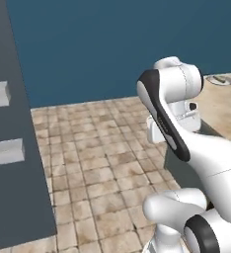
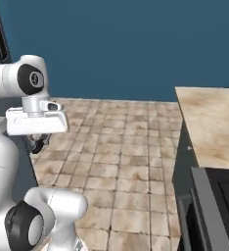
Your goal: Retrieve the butter from the fridge and place it on a plate on the dining table. Then retrieve the butter knife by the fridge and place it near the plate.
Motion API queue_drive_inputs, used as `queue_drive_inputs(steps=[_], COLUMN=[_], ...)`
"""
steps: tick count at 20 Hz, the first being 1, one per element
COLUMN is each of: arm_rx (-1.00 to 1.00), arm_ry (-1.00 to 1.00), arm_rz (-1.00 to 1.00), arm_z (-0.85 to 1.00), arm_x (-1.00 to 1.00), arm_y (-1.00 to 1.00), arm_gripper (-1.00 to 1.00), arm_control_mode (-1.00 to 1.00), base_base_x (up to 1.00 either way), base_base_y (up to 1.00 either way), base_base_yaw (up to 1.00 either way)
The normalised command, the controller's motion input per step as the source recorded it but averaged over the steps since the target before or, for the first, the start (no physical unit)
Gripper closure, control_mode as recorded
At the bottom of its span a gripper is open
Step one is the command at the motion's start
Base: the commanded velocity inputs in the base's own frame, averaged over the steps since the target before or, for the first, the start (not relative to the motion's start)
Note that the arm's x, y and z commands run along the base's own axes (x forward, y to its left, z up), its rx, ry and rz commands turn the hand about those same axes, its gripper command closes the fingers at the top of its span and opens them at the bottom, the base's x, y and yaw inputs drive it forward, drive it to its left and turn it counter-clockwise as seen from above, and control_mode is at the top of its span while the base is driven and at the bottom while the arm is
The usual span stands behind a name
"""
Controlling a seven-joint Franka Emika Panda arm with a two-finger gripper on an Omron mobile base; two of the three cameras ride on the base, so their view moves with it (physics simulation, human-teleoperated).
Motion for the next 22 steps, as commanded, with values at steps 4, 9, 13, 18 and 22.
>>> queue_drive_inputs(steps=[4, 9, 13, 18, 22], arm_rx=[0.0, 0.0, 0.0, 0.0, 0.0], arm_ry=[0.0, 0.0, 0.0, 0.0, 0.0], arm_rz=[0.0, 0.0, 0.0, 0.0, 0.0], arm_z=[0.0, 0.0, 0.0, 0.0, 0.0], arm_x=[0.0, 0.0, 0.0, 0.0, 0.0], arm_y=[0.0, 0.0, 0.0, 0.0, 0.0], arm_gripper=[1.0, 1.0, 1.0, 1.0, 1.0], arm_control_mode=[1.0, 1.0, 1.0, 1.0, 1.0], base_base_x=[1.0, 1.0, 1.0, 1.0, 1.0], base_base_y=[0.0, 0.0, -0.07, -0.48, -0.6], base_base_yaw=[-0.31, -0.24, -0.14, -0.02, 0.0])
